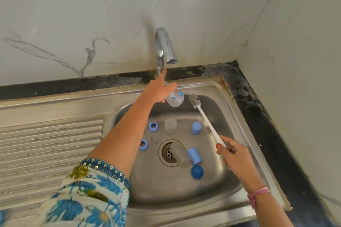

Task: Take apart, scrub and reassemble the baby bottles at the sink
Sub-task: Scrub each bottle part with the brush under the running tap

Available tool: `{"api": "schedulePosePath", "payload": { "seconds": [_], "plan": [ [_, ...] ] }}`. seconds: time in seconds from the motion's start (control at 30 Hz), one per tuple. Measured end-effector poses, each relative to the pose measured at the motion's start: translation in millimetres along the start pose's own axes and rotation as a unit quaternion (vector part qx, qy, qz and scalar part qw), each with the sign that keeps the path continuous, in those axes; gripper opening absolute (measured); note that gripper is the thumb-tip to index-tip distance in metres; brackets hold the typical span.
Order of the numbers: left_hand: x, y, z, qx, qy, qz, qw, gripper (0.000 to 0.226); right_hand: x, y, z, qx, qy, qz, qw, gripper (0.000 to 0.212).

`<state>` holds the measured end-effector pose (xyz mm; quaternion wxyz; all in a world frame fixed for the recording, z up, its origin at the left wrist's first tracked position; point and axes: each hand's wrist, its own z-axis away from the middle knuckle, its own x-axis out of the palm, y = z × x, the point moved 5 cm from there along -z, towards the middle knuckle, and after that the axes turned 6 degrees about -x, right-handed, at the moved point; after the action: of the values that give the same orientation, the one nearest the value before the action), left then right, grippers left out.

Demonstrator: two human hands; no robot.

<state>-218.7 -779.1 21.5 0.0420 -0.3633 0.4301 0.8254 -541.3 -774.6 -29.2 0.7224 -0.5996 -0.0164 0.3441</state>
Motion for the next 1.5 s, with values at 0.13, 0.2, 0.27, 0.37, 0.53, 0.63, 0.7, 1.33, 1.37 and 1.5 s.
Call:
{"api": "schedulePosePath", "payload": {
  "seconds": [0.13, 0.2, 0.27, 0.37, 0.53, 0.63, 0.7, 1.33, 1.37, 1.5],
  "plan": [
    [1.6, -8.1, -2.2, -0.024, -0.006, 0.032, 0.999, 0.074, 1.5, -1.4, 1.5, 0.004, -0.004, 0.003, 1.0, 0.025],
    [3.7, -11.0, -1.1, -0.032, -0.004, 0.057, 0.998, 0.072, 1.6, -1.8, 2.3, 0.007, -0.006, 0.002, 1.0, 0.025],
    [6.2, -14.0, -1.2, -0.039, -0.004, 0.082, 0.996, 0.07, 1.7, -2.0, 2.8, 0.009, -0.009, 0.003, 1.0, 0.025],
    [7.5, -19.8, -2.9, -0.057, 0.001, 0.146, 0.988, 0.067, -0.4, -1.8, 3.5, 0.008, -0.007, 0.002, 1.0, 0.025],
    [11.8, -43.2, -1.5, -0.093, -0.006, 0.269, 0.959, 0.067, -4.7, 2.3, 6.4, 0.018, 0.0, -0.002, 1.0, 0.025],
    [16.2, -46.3, 1.9, -0.088, 0.007, 0.239, 0.967, 0.079, -3.1, 4.7, 8.3, 0.024, -0.005, -0.005, 1.0, 0.024],
    [24.4, -46.8, 6.2, -0.063, 0.024, 0.255, 0.964, 0.095, -1.6, 4.8, 9.3, 0.024, -0.007, -0.008, 1.0, 0.024],
    [43.2, -43.4, 44.1, -0.057, -0.031, 0.519, 0.852, 0.04, 5.2, 10.2, 9.1, 0.037, -0.005, -0.012, 0.999, 0.027],
    [44.9, -43.0, 46.0, -0.071, -0.054, 0.544, 0.834, 0.042, 5.9, 10.7, 9.6, 0.038, -0.005, -0.01, 0.999, 0.027],
    [52.9, -44.0, 50.4, -0.148, -0.096, 0.636, 0.752, 0.053, 7.4, 11.2, 10.6, 0.034, -0.002, -0.004, 0.999, 0.028]
  ]
}}
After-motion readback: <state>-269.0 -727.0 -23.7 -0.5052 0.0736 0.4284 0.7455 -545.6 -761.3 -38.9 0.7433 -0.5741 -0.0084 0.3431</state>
